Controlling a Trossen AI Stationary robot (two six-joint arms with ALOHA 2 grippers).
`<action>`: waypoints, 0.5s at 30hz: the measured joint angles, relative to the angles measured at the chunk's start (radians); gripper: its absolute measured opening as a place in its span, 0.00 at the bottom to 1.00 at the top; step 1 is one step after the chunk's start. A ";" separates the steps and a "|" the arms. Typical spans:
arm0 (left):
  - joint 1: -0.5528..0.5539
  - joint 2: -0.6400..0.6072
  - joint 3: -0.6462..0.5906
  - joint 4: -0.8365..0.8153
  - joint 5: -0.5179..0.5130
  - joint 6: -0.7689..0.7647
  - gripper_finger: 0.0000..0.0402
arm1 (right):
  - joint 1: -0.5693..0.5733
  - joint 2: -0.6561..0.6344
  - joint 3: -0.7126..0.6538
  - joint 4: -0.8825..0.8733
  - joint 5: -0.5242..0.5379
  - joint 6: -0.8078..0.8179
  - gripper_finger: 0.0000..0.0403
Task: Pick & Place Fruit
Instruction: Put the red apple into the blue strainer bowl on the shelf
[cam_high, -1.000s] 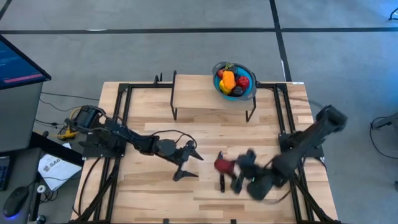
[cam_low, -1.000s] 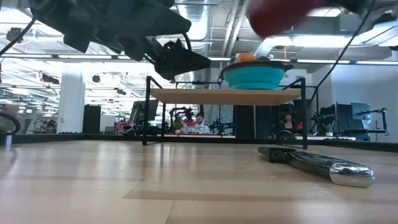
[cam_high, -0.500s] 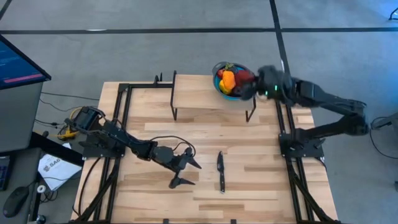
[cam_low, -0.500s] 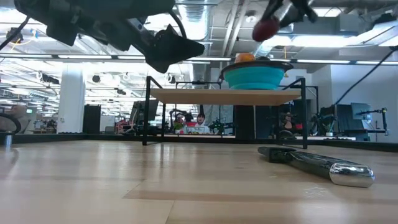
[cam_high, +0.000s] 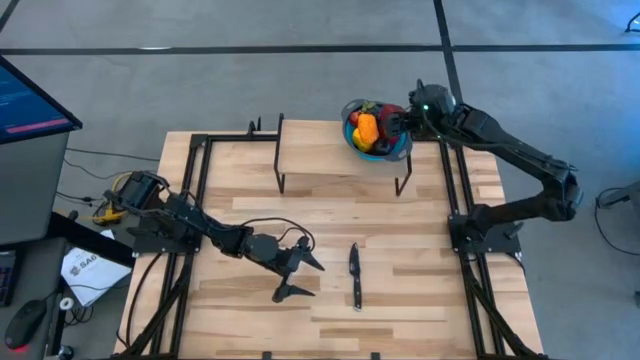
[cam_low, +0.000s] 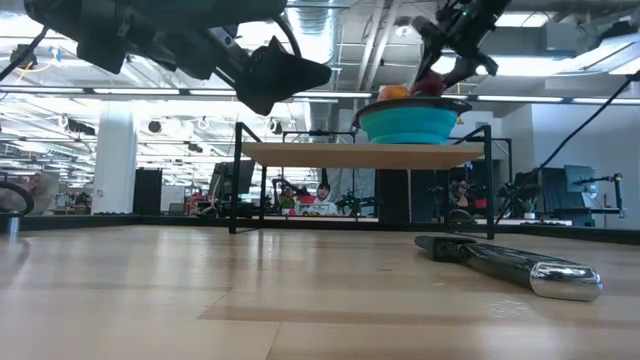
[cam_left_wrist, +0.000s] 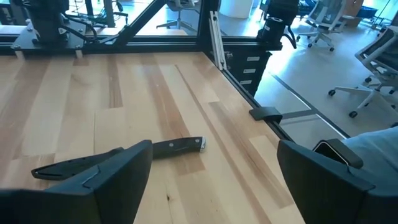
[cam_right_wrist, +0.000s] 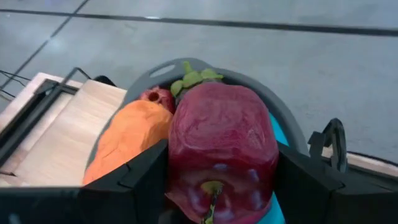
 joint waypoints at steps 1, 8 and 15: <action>0.000 0.000 0.000 0.001 0.000 0.000 0.84 | 0.000 0.009 0.000 0.000 0.000 0.004 0.59; 0.000 0.000 0.000 0.003 0.000 0.000 0.84 | 0.003 0.029 0.000 0.004 -0.006 0.005 0.59; 0.000 0.000 0.000 0.003 0.001 0.000 0.84 | 0.003 0.029 0.000 0.012 -0.073 -0.012 0.70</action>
